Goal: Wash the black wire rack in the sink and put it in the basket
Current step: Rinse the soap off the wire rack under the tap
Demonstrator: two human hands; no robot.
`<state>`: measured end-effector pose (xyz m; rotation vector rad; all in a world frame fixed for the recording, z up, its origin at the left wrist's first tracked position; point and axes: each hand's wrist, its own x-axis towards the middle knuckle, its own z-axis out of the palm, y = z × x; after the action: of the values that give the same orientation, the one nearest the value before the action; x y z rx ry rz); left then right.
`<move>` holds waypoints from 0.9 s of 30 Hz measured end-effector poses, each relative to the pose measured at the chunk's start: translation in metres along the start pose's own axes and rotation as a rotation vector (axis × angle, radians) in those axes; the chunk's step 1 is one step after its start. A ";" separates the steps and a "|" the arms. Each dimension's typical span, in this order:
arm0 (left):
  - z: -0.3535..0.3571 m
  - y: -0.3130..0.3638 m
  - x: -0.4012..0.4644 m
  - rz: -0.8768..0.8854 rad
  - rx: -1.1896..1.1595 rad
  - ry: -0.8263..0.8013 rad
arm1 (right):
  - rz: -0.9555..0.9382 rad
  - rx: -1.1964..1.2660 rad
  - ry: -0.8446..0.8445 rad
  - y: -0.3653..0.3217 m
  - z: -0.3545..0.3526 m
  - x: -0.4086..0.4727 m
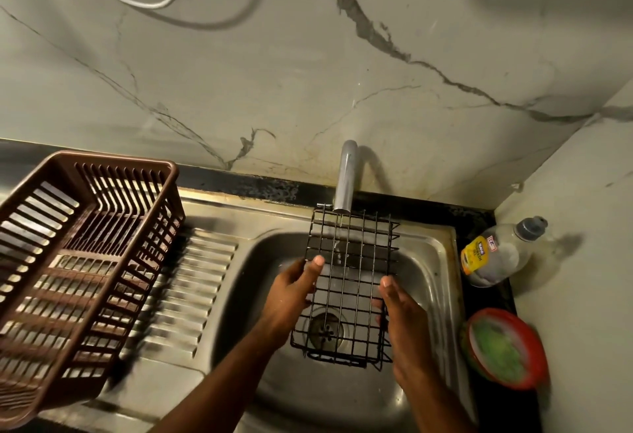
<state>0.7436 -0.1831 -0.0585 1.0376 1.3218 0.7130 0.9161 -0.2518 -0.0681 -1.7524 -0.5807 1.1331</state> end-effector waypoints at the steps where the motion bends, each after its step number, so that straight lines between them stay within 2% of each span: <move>1: -0.001 0.000 -0.001 -0.020 -0.032 -0.033 | -0.027 -0.021 0.003 0.000 0.001 0.000; 4: -0.002 -0.001 0.001 -0.060 -0.118 -0.028 | -0.174 -0.248 0.073 -0.004 0.009 0.003; 8: 0.004 0.002 0.003 -0.018 -0.157 0.030 | -0.585 -0.805 0.226 -0.025 0.023 0.023; 12: 0.008 0.001 0.007 0.038 -0.113 0.043 | -0.677 -1.165 0.174 -0.071 0.054 0.041; 14: 0.012 0.000 0.007 0.046 -0.101 0.050 | -0.719 -1.211 0.054 -0.083 0.071 0.045; 16: 0.012 -0.002 0.009 -0.023 -0.171 0.065 | -0.753 -1.285 -0.051 -0.086 0.080 0.046; 19: 0.011 0.000 0.009 -0.128 -0.323 0.055 | -0.819 -1.357 -0.112 -0.084 0.078 0.040; 24: 0.011 -0.006 0.019 -0.216 -0.478 0.146 | -0.825 -1.221 -0.188 -0.065 0.077 0.014; 27: 0.004 -0.002 0.031 -0.245 -0.582 0.131 | -0.930 -1.165 -0.208 -0.041 0.064 -0.006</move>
<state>0.7522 -0.1570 -0.0735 0.3616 1.2178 0.9155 0.8604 -0.2094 -0.0375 -1.8118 -2.2092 0.2358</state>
